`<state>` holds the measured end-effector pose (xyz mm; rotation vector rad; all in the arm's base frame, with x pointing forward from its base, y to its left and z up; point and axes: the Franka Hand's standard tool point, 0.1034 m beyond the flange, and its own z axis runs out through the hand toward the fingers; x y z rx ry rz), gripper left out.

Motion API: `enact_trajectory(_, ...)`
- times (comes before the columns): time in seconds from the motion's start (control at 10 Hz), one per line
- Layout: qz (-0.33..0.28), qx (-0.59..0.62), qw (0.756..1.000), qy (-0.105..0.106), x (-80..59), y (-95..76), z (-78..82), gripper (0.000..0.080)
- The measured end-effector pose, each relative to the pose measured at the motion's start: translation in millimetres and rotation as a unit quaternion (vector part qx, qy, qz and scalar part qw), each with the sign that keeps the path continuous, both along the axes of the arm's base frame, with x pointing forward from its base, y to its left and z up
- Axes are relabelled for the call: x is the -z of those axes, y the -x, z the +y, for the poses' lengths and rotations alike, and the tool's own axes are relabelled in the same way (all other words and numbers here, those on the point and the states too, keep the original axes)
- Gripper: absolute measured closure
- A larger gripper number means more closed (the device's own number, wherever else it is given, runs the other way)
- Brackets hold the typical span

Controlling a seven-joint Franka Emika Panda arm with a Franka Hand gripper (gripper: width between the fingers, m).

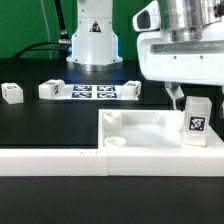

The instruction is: Assemble square table

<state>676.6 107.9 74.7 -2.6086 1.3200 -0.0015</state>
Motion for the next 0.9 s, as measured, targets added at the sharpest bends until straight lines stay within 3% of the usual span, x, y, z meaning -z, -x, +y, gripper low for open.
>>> enact_trajectory(0.1, -0.008, -0.072, 0.997, 0.015, 0.4, 1.4, 0.1, 0.0152)
enact_trajectory(0.3, -0.026, -0.277, 0.958, 0.066, 0.3, 1.7, -0.2, 0.0151)
enact_trajectory(0.4, -0.039, -0.350, 0.933, 0.073, 1.7, 0.7, -5.1, 0.0151)
enact_trajectory(0.5, -0.037, -0.341, 0.936, 0.073, 1.8, 0.7, -5.3, 0.0151)
enact_trajectory(0.6, -0.036, -0.334, 0.939, 0.072, 2.0, 0.9, -5.1, 0.0275)
enact_trajectory(0.7, -0.036, -0.332, 0.940, 0.072, 2.1, 0.8, -5.6, 0.0275)
enact_trajectory(0.9, -0.025, -0.263, 0.962, 0.067, 2.3, 1.0, -6.1, 0.0509)
